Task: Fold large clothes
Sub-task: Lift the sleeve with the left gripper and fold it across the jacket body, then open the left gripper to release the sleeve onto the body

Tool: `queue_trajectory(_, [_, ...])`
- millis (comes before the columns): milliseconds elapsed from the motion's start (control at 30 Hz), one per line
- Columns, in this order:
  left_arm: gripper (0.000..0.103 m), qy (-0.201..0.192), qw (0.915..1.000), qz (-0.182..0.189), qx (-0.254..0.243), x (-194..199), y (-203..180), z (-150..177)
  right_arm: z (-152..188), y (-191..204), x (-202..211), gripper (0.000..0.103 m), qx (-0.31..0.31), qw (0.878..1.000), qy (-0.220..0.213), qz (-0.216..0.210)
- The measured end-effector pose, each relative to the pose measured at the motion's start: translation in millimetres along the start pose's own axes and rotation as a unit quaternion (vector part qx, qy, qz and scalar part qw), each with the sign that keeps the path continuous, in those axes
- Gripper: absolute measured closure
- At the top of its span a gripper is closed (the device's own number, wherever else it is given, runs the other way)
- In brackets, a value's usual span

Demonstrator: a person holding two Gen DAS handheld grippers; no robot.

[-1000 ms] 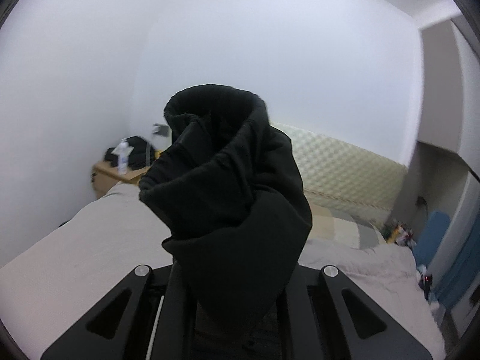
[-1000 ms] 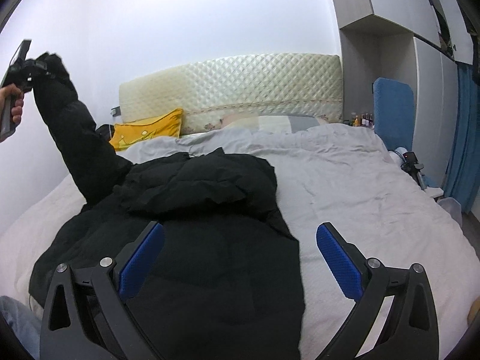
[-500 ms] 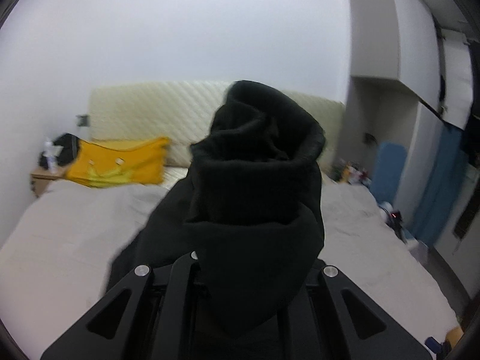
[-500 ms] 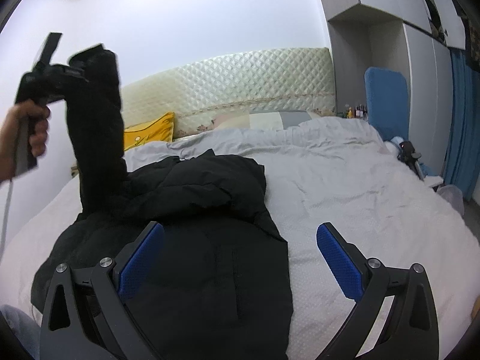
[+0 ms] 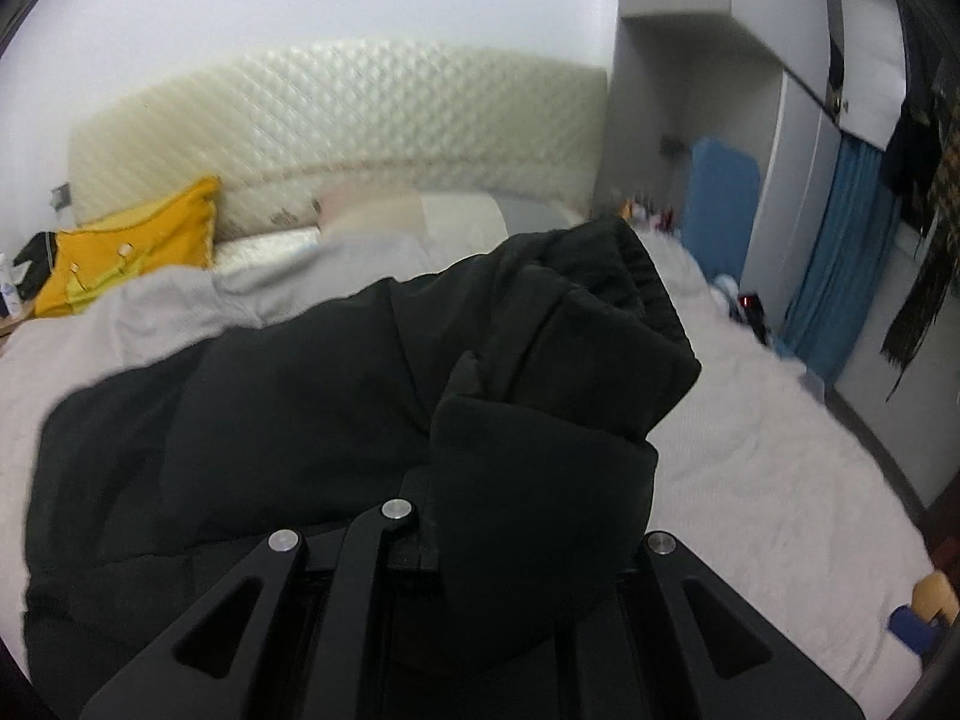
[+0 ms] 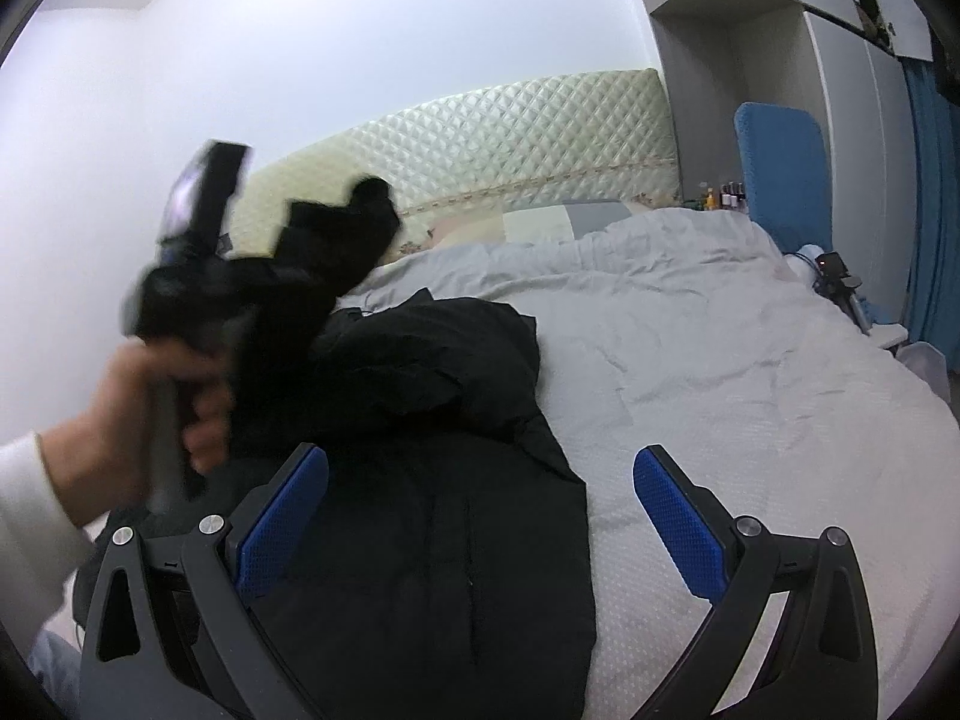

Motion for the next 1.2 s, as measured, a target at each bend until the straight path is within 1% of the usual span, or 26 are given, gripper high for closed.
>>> queue_trajectory(67, [0.095, 0.015, 0.9999, 0.006, 0.001, -16.9, -1.7, 14.0, 2.0, -1.4, -6.8, 0.000, 0.004, 1.000, 0.007, 0.001])
queue_trajectory(167, [0.095, 0.049, 0.9988, 0.010, -0.002, -43.9, -6.5, 27.6, 5.1, -6.6, -16.4, 0.000, 0.000, 1.000, 0.020, 0.000])
queue_trajectory(267, [0.095, 0.058, 0.9983, 0.011, -0.006, -64.3, -9.5, 37.3, 6.2, -9.6, -21.8, 0.000, -0.002, 1.000, 0.026, 0.003])
queue_trajectory(333, [0.095, 0.057, 0.9983, 0.013, 0.002, -71.4, -8.5, 38.5, 6.8, -11.8, -24.1, 0.000, -0.003, 1.000, 0.027, 0.005])
queue_trajectory(467, [0.094, 0.057, 0.9981, 0.019, 0.011, -61.1, -4.0, 33.6, 9.7, -11.8, -27.7, 0.000, 0.000, 1.000, 0.030, 0.010])
queue_trajectory(533, [0.093, 0.062, 0.9980, 0.014, 0.004, -56.6, -4.0, 30.2, 11.1, -8.9, -28.7, 0.000, 0.005, 0.999, 0.030, 0.012])
queue_trajectory(633, [0.093, 0.070, 0.9975, -0.004, -0.004, -47.6, -3.0, 25.5, 14.5, -3.3, -28.4, 0.000, 0.015, 0.999, 0.029, 0.010])
queue_trajectory(800, [0.091, 0.046, 0.9986, -0.025, -0.001, -16.5, 2.0, 24.2, 20.4, 7.8, -24.5, 0.000, 0.035, 0.999, 0.025, 0.002])
queue_trajectory(900, [0.082, 0.035, 0.9989, -0.030, -0.004, 4.4, 6.8, 26.0, 20.7, 13.0, -22.2, 0.000, 0.036, 0.999, 0.021, -0.008])
queue_trajectory(933, [0.072, 0.033, 0.9989, -0.030, -0.009, 10.5, 8.1, 27.2, 20.5, 14.7, -22.0, 0.000, 0.036, 0.999, 0.020, -0.010])
queue_trajectory(967, [0.053, 0.033, 0.9989, -0.032, -0.012, 14.5, 9.4, 28.7, 20.1, 15.4, -22.1, 0.001, 0.036, 0.999, 0.019, -0.012])
queue_trajectory(1000, [0.046, 0.032, 0.9989, -0.033, -0.014, 21.3, 11.3, 31.3, 20.4, 17.0, -22.8, 0.001, 0.035, 0.999, 0.019, -0.015])
queue_trajectory(1033, [0.034, 0.029, 0.9989, -0.032, -0.016, 28.8, 13.5, 35.0, 21.0, 18.2, -24.5, 0.001, 0.033, 0.999, 0.022, -0.019])
queue_trajectory(1067, [0.027, 0.028, 0.9989, -0.032, -0.018, 33.7, 14.7, 37.7, 21.6, 18.8, -26.6, 0.001, 0.031, 0.999, 0.026, -0.021])
queue_trajectory(1133, [0.024, 0.024, 0.9990, -0.029, -0.026, 46.3, 17.4, 45.8, 21.8, 19.9, -29.3, 0.001, 0.026, 0.999, 0.031, -0.025])
queue_trajectory(1200, [0.024, 0.024, 0.9989, -0.029, -0.028, 58.3, 24.5, 55.5, 22.1, 22.3, -31.9, 0.001, 0.019, 0.998, 0.037, -0.035])
Point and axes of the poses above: each gripper's, at about its wrist camera, not at the fingertips, and x roughly against the way its jaws point, y to its left, z to its underside, the point moved 5 cm from there along -x, roughly the way its jaws point, and after that the axes turned 12 degrees about -x, right-handed, at the moved point
